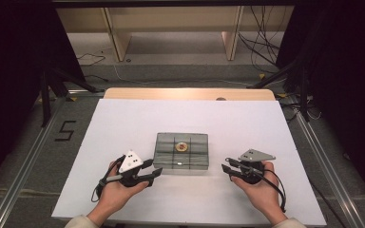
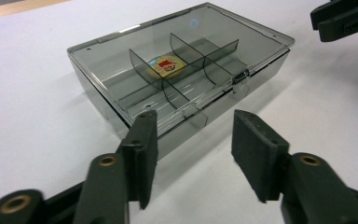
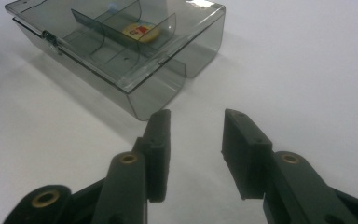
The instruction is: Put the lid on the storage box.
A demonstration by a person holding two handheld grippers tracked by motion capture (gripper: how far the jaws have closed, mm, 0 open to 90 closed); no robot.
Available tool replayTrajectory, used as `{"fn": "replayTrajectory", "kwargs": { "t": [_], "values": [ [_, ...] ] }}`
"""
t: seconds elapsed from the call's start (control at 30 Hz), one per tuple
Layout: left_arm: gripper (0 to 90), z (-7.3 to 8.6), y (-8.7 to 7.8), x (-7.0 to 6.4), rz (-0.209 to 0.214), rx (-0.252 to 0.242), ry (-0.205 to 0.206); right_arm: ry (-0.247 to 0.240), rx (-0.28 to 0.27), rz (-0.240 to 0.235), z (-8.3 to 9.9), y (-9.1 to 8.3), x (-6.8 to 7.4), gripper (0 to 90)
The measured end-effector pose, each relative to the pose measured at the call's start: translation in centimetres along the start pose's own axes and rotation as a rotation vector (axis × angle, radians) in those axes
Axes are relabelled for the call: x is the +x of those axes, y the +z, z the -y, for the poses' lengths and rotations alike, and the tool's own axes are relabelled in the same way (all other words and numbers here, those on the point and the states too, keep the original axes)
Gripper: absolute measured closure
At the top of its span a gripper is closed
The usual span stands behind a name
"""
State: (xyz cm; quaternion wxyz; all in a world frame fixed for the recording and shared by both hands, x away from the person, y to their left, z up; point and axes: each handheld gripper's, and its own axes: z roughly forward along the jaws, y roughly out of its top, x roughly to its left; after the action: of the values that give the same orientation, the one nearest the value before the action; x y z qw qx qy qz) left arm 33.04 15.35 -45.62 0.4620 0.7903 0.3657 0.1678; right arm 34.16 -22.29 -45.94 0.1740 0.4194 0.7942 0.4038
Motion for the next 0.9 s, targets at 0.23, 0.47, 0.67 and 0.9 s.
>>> {"fn": "replayTrajectory", "kwargs": {
  "t": [0.23, 0.47, 0.67, 0.9],
  "values": [
    [36.4, 0.3, -0.4, 0.4, 0.006, 0.016, -0.012, 0.012, -0.013, 0.003, 0.4, -0.5, -0.4, 56.8],
    [29.1, 0.5, -0.8, 0.9, 0.009, 0.018, -0.008, 0.016, -0.02, -0.002, 0.8, -0.8, -0.7, 52.9],
    [26.4, 0.8, -1.1, 1.2, 0.008, 0.022, 0.001, 0.021, -0.025, -0.004, 1.1, -1.2, -1.0, 48.6],
    [25.2, 1.3, -1.6, 1.9, 0.004, 0.028, -0.005, 0.025, -0.033, 0.006, 1.7, -1.9, -1.7, 43.1]
  ]
}}
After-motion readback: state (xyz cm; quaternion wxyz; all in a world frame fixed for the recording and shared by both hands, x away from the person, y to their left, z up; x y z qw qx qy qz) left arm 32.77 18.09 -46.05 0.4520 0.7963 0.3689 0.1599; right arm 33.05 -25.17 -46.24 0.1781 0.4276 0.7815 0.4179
